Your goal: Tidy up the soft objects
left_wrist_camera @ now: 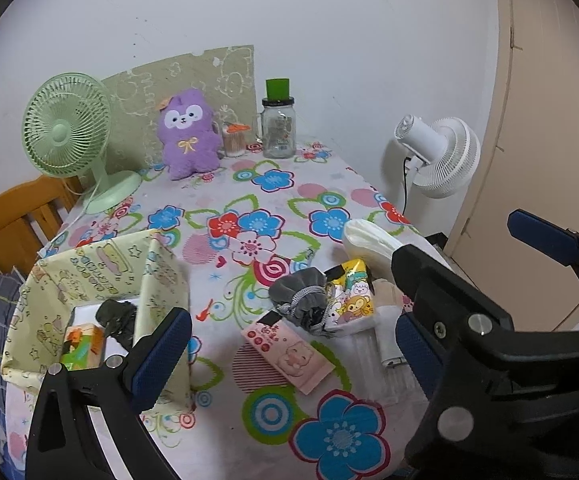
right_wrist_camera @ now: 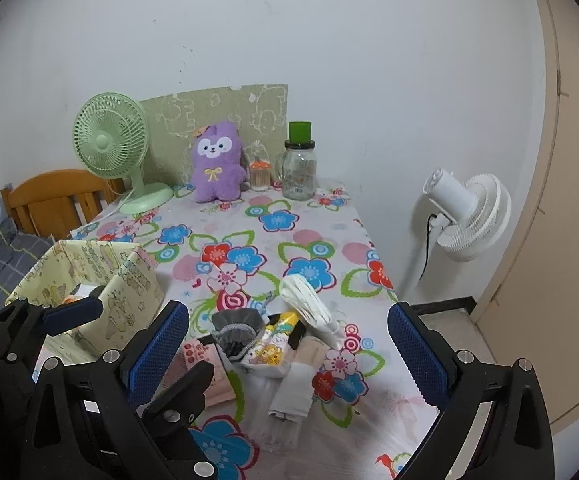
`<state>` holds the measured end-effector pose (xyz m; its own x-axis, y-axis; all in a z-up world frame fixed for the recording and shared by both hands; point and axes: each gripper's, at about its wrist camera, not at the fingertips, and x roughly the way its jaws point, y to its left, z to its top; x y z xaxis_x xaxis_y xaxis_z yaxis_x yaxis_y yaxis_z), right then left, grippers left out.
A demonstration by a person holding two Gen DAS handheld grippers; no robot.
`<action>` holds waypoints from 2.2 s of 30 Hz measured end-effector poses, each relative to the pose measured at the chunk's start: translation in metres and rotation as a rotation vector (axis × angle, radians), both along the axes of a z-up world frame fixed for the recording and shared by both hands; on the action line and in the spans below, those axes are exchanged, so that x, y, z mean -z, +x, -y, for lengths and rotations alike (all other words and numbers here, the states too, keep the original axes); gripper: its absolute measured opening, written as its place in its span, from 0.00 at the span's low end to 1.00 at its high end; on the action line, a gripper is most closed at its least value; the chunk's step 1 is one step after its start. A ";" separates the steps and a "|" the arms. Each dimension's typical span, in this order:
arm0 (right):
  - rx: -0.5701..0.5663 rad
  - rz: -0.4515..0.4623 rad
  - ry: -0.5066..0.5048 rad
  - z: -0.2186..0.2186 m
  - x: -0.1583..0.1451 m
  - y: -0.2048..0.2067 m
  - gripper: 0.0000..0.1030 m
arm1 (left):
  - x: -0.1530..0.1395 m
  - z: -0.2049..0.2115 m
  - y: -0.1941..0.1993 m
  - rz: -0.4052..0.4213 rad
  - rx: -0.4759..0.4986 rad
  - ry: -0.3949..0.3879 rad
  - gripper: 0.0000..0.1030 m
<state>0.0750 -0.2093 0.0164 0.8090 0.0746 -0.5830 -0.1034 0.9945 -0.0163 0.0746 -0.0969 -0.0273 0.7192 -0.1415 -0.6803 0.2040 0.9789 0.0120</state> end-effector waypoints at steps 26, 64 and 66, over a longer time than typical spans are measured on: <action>0.007 -0.144 0.056 0.025 0.067 0.047 0.98 | 0.070 0.018 0.045 -0.139 0.020 0.023 1.00; -0.079 -0.347 0.085 -0.008 0.122 0.086 0.34 | 0.107 0.006 0.069 -0.261 -0.029 0.039 0.92; -0.087 -0.343 0.083 -0.009 0.122 0.084 0.31 | 0.106 0.004 0.066 -0.253 -0.030 0.029 0.89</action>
